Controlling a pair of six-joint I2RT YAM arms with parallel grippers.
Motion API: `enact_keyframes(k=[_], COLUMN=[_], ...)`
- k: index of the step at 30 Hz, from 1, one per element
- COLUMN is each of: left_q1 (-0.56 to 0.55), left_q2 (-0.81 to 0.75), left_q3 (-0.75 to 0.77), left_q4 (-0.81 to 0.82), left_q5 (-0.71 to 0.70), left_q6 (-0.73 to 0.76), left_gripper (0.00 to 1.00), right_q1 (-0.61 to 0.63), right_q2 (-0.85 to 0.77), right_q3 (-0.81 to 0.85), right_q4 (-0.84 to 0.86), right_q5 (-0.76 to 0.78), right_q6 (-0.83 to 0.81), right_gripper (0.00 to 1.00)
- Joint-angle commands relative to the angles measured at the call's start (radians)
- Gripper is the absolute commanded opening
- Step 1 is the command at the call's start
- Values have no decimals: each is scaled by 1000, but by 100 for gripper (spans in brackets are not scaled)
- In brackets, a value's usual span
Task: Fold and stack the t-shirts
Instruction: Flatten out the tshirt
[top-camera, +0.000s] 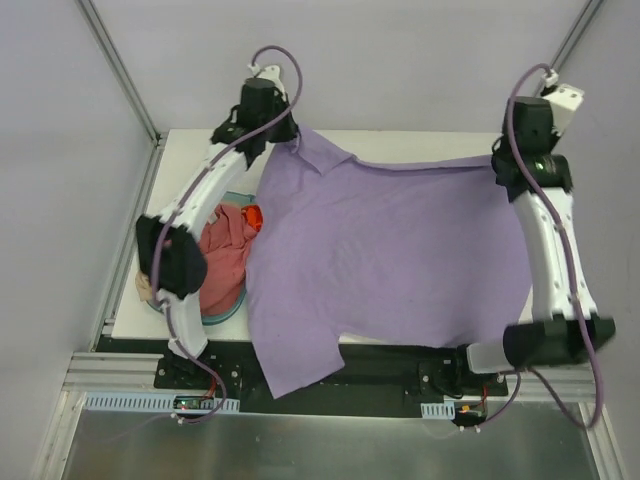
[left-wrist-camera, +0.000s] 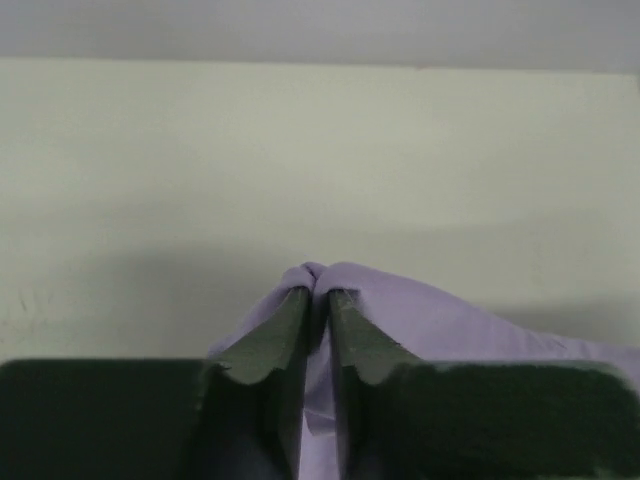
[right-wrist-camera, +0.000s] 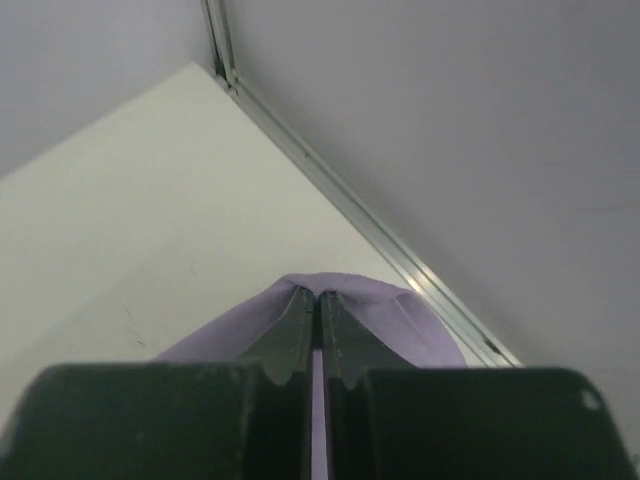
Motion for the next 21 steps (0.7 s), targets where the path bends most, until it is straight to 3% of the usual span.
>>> enact_keyframes(k=[1, 3, 4, 5, 8, 10, 15, 21], left_q1=[30, 37, 40, 43, 47, 47, 45, -33], left_q2=[313, 457, 510, 545, 559, 546, 409, 161], left_q3=[238, 365, 423, 440, 450, 441, 314, 1], left_q4=[-68, -117, -127, -130, -130, -128, -128, -111], left_q5=[-56, -55, -42, -27, -22, -13, 108, 241], left_q6=[24, 16, 16, 15, 16, 18, -33, -159], left_gripper=[25, 67, 99, 99, 99, 99, 99, 99], right_q1=[-83, -91, -89, -111, -111, -109, -105, -22], right_q2=[294, 486, 584, 661, 833, 846, 627, 231], right_q3=[16, 121, 192, 288, 534, 538, 293, -193], right_q4=[112, 77, 29, -33, -206, -223, -167, -66], right_q5=[-171, -257, -293, -304, -294, -304, -385, -501], right_q6=[84, 92, 98, 110, 132, 133, 168, 228], right_gripper=[1, 14, 31, 52, 78, 96, 96, 96])
